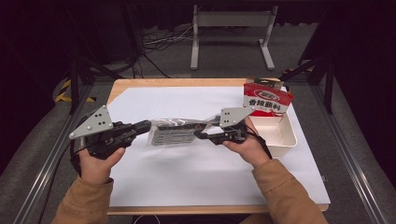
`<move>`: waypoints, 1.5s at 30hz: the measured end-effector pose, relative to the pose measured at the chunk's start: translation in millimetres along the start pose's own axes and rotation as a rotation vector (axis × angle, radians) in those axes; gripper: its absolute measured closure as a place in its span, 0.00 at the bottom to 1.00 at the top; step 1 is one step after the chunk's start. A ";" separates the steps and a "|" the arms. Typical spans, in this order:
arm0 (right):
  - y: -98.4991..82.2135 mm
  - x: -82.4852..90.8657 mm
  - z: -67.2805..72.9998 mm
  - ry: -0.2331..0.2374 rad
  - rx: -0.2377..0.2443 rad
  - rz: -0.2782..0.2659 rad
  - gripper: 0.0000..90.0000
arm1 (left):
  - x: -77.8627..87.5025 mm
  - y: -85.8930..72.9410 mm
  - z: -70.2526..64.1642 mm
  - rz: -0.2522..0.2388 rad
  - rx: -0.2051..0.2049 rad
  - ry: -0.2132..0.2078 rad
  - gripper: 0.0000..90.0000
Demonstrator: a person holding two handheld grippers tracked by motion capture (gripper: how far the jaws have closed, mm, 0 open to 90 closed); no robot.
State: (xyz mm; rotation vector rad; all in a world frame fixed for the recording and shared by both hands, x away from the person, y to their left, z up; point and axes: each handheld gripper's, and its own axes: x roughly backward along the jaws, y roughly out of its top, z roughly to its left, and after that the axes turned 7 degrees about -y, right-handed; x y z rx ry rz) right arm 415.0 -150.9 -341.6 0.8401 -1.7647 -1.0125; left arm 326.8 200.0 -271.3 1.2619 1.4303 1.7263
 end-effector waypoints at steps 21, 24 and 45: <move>4.5 2.8 4.9 0.021 -0.068 -0.087 0.77 | 6.4 -8.6 15.0 -0.027 0.091 0.047 0.98; 6.3 3.6 9.1 0.042 -0.074 -0.087 0.81 | 7.7 -10.1 17.9 -0.026 0.107 0.059 0.98; 18.0 27.9 12.2 0.105 -0.181 -0.037 0.82 | 11.2 -10.9 17.1 -0.076 0.081 0.010 0.76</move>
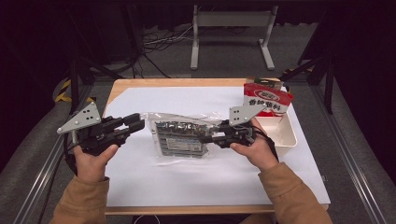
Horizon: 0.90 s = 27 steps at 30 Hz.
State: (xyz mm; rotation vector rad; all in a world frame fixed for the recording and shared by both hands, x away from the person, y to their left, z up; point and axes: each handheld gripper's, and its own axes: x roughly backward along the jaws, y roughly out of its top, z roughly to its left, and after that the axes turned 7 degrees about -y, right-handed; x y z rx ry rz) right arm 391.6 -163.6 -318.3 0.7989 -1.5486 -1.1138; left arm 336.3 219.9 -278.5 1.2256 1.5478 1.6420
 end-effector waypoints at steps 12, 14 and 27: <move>2.5 39.5 -3.6 -0.072 -0.057 0.055 0.82 | -8.5 -6.4 -0.3 0.060 -0.039 0.002 0.66; 4.1 44.9 -3.1 -0.086 -0.062 0.074 0.82 | -9.8 -8.2 1.6 0.071 -0.041 0.004 0.66; 9.4 75.7 -7.7 -0.138 -0.112 0.076 0.82 | -11.2 -19.5 14.7 0.098 -0.003 0.035 0.65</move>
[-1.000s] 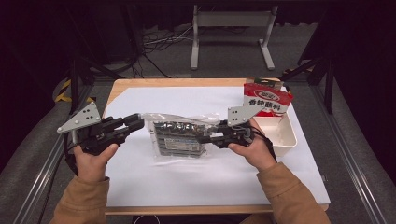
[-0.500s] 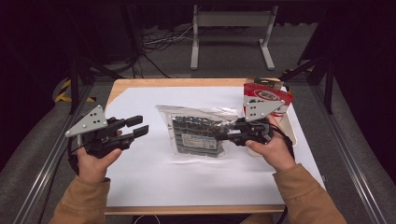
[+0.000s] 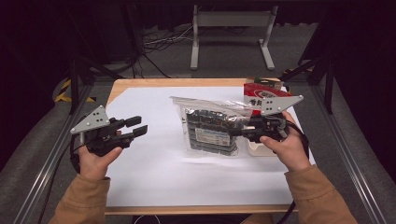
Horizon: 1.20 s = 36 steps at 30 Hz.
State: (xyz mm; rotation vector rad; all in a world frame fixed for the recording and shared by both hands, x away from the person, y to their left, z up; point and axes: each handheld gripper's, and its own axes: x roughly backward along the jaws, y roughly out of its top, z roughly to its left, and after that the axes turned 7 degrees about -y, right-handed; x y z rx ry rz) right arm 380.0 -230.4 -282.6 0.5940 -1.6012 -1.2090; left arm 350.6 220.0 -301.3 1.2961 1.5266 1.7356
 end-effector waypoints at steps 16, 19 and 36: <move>10.1 35.4 -10.0 -0.058 -0.031 -0.022 0.82 | -4.6 -12.8 12.0 0.027 0.021 0.034 0.63; 12.3 41.1 -11.5 -0.065 -0.033 -0.031 0.82 | -6.2 -14.5 13.3 0.034 0.025 0.034 0.63; 25.4 73.9 -21.7 -0.118 -0.070 -0.074 0.82 | -9.6 -17.6 15.2 0.047 0.038 0.029 0.61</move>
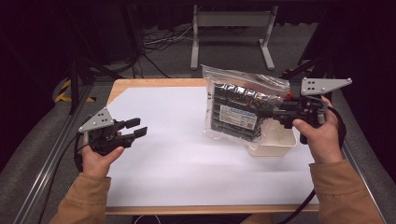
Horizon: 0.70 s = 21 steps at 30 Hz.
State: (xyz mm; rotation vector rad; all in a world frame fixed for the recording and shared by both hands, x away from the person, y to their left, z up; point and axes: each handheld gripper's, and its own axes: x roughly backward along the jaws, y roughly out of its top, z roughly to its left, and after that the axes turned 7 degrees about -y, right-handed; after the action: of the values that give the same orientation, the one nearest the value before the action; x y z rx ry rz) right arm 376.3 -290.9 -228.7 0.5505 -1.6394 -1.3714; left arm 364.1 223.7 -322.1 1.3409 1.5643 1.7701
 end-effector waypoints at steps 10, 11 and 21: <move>5.4 17.3 -8.7 -0.063 0.009 -0.007 0.82 | -0.1 -1.4 1.9 0.004 0.005 0.000 0.61; 5.2 18.7 -9.7 -0.069 0.010 -0.007 0.82 | -0.3 -1.5 1.8 0.004 0.007 -0.001 0.61; -1.2 36.4 -24.8 -0.147 0.007 -0.018 0.82 | -1.2 -2.2 2.7 0.005 0.002 0.004 0.60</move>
State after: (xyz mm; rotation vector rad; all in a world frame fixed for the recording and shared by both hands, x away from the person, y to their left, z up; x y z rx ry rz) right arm 379.0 -333.5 -217.7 0.4790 -1.7612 -1.4491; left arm 366.4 224.8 -324.9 1.3436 1.5673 1.7757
